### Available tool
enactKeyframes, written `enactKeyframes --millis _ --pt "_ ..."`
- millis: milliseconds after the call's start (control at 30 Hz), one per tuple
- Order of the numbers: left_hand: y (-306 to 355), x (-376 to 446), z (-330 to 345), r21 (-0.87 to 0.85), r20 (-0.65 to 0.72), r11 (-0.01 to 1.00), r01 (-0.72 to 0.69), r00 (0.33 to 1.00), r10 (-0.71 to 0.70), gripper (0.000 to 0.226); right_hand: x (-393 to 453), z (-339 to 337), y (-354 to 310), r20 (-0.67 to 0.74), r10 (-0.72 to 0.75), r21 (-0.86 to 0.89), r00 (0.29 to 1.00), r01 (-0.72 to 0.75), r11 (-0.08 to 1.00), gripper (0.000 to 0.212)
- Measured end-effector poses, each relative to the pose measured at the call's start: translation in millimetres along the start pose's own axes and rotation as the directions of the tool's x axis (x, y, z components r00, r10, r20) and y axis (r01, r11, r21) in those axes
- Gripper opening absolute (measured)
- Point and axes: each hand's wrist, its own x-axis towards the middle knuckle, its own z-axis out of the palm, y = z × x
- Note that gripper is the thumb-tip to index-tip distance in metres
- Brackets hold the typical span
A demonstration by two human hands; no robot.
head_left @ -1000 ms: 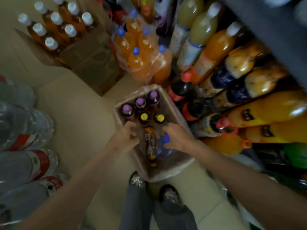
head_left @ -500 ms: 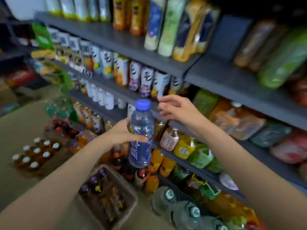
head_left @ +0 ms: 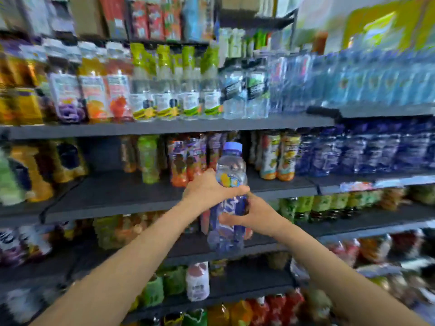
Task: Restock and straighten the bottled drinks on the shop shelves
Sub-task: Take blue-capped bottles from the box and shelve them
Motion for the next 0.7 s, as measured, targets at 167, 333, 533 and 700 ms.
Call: enactKeyframes --millis 167,333,533,700 --pt "124.7 48.9 129.9 0.209 0.088 0.968 -0.137 0.989 0.121 0.092 -23.3 -144.0 86.8 -0.276 0.014 -0.157 0.961 -0.060 0.986 0.072" --pt "183.3 100.8 193.2 0.085 0.197 0.948 -0.307 0.938 0.286 0.076 -22.0 -261.3 130.2 -0.454 0.023 -0.309 0.891 -0.182 0.933 0.070" --pt "169.7 177.3 233.7 0.011 0.158 0.976 -0.219 0.964 0.214 0.055 13.5 -340.6 179.1 -0.614 -0.019 -0.316 0.789 -0.224 0.922 0.066" --pt "161.1 235.8 274.4 -0.039 0.101 0.992 -0.124 0.987 0.127 0.048 67.6 -378.5 210.8 -0.718 0.028 -0.169 0.695 -0.213 0.962 0.059"
